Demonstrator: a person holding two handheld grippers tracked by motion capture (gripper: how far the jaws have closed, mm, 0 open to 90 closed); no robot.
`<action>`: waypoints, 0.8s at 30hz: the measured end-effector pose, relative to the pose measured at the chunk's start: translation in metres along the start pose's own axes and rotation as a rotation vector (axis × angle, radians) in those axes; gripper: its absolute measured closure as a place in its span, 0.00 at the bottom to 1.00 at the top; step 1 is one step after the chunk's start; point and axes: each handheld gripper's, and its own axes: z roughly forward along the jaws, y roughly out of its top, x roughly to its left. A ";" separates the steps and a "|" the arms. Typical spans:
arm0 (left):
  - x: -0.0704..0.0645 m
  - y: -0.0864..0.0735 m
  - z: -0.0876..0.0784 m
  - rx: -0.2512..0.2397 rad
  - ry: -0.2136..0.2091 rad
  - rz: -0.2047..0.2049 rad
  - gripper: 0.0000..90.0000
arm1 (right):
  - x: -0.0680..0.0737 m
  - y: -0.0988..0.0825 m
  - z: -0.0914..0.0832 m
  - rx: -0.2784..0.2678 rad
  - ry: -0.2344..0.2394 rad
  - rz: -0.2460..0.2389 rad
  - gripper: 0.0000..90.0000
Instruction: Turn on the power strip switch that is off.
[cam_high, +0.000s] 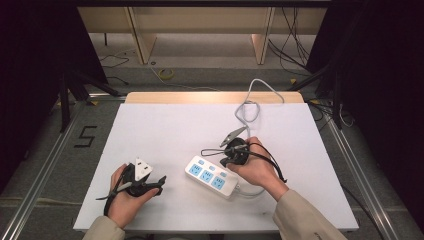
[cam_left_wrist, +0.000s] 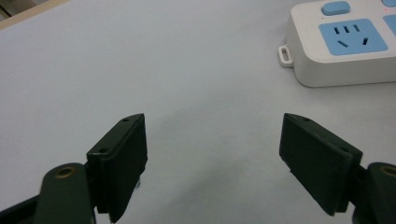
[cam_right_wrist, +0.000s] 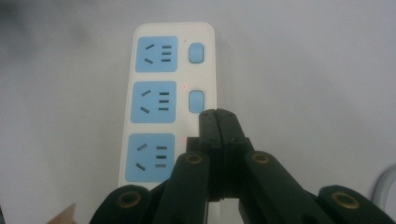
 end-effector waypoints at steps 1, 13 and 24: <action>0.000 0.000 0.000 -0.001 0.000 -0.002 0.26 | 0.000 0.001 0.001 -0.001 0.004 -0.001 1.00; 0.000 0.000 0.000 -0.002 0.000 -0.002 0.26 | 0.001 0.011 0.007 0.009 0.009 -0.007 1.00; 0.000 0.000 0.000 -0.003 -0.001 -0.003 0.26 | 0.002 0.016 0.016 0.028 0.007 -0.013 1.00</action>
